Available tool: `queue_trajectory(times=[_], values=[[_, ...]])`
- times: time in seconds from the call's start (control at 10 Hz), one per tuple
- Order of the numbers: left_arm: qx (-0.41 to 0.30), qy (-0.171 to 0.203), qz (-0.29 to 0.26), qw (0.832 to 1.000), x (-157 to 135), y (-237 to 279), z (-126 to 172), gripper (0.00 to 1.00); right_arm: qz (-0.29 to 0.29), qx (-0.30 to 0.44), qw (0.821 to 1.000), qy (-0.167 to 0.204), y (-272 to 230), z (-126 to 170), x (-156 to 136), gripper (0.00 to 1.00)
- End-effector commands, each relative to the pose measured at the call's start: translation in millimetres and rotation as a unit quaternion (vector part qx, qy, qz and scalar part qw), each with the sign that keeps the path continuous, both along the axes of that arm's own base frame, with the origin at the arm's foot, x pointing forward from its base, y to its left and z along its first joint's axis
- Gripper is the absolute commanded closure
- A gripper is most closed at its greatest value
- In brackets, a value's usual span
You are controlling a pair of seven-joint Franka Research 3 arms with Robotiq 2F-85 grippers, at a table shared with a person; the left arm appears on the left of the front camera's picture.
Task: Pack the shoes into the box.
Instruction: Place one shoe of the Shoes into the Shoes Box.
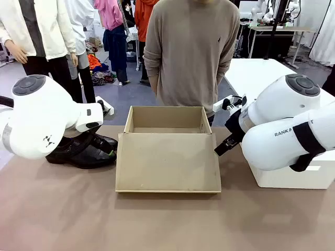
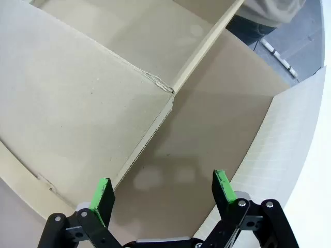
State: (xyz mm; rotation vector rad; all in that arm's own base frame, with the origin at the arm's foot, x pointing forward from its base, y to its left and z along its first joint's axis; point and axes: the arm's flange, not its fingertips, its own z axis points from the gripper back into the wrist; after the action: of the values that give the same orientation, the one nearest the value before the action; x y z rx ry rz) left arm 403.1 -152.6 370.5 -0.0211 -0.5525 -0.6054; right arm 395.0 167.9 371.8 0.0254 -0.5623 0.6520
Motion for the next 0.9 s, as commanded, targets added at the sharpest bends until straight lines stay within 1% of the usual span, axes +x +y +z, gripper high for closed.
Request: queue_trajectory(times=[0.0, 0.8], values=[[0.000, 0.000, 0.000, 1.000, 0.0, 0.0, 0.0, 0.00, 0.000, 0.000, 1.000, 0.000, 0.0, 0.0, 0.0, 0.00], [0.000, 0.000, 0.000, 1.000, 0.0, 0.0, 0.0, 0.00, 0.000, 0.000, 1.000, 0.000, 0.0, 0.0, 0.0, 0.00]])
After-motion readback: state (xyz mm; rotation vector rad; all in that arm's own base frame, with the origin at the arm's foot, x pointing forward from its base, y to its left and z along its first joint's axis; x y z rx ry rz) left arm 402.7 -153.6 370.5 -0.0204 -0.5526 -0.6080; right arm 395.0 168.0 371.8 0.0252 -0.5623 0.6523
